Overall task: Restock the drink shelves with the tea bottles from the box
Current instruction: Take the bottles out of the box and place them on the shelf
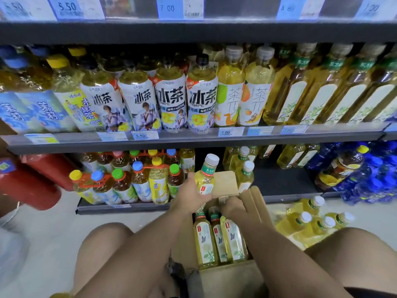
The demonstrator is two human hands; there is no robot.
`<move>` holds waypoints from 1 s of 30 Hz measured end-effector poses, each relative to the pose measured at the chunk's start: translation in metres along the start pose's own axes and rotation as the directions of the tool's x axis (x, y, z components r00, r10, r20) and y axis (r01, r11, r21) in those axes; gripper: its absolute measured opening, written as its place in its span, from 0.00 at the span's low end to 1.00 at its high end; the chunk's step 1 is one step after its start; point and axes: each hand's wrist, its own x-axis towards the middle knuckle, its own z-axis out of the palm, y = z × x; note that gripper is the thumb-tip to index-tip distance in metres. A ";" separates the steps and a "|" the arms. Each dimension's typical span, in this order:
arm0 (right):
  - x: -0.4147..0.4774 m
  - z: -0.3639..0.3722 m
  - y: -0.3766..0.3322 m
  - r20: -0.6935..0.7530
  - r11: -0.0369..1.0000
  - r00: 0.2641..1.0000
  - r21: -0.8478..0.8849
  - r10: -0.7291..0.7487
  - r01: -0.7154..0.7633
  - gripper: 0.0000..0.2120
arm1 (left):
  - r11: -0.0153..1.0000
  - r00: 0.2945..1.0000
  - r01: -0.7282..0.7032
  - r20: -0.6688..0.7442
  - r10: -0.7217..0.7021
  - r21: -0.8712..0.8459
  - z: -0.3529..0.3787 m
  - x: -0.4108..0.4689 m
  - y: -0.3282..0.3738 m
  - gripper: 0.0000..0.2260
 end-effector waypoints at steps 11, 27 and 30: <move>-0.121 -0.107 -0.020 -0.435 0.895 0.856 0.203 -0.281 0.397 0.13 | 0.974 0.965 -0.208 -0.182 0.190 -0.087 -0.065 -0.062 0.076 0.34; -0.304 -0.391 -0.111 -0.859 0.481 0.106 -0.174 -0.501 0.859 0.17 | 0.758 0.671 -0.650 -0.503 0.545 -0.047 -0.253 -0.089 0.332 0.31; -0.307 -0.427 -0.132 -0.858 0.444 0.074 -0.188 -0.508 0.876 0.17 | 0.775 0.668 -0.631 -0.517 0.535 -0.013 -0.275 -0.067 0.362 0.34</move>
